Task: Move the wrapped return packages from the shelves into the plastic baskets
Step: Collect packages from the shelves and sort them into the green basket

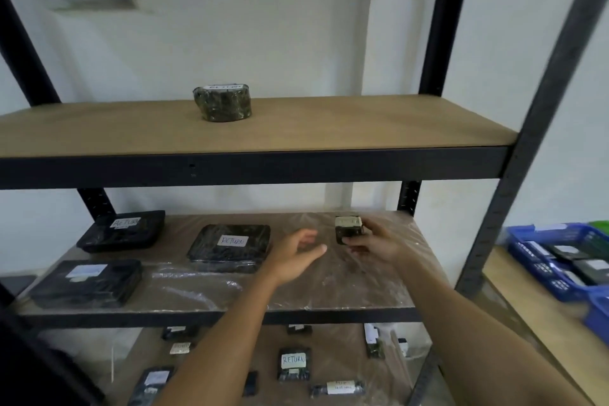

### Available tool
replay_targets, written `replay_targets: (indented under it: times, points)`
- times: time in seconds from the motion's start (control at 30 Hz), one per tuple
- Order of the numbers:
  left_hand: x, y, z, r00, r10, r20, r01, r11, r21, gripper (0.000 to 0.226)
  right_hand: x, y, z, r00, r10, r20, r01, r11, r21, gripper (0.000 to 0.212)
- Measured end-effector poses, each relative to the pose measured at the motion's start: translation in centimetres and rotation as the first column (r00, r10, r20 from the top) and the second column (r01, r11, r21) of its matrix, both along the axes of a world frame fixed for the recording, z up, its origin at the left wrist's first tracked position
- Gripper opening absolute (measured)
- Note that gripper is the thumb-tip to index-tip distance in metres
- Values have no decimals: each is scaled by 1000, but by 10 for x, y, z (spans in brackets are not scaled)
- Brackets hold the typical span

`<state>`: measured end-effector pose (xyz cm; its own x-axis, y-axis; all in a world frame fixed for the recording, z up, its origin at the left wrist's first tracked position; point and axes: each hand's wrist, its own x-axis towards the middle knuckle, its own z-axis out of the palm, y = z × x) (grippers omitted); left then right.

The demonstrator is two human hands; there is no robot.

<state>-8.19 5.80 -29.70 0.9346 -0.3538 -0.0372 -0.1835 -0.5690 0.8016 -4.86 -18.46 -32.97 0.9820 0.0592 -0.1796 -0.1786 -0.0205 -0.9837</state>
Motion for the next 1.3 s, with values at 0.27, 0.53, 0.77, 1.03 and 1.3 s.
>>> replay_targets:
  times: [0.27, 0.53, 0.77, 1.03, 1.3]
  points:
    - [-54, -10, -9, 996, -79, 46, 78, 997, 21, 54, -100, 20, 0, 983, -182, -16, 183, 982, 55, 54]
    - [-121, -69, -23, 974, -219, 57, 217, 975, 49, 49, -193, -17, -2, 974, -226, 9, 226, 974, -11, 31]
    - [-177, -168, -28, 938, -341, 60, 334, 937, 103, 53, -290, -132, -12, 939, -343, 16, 343, 935, -91, 30]
    - [-272, -356, -28, 897, -439, 57, 433, 896, 94, 50, -428, -336, -26, 807, -590, -29, 588, 807, -49, 30]
    - [-357, -551, -37, 891, -453, -5, 453, 890, 50, 50, -550, -525, -17, 719, -694, -38, 691, 720, -68, 23]
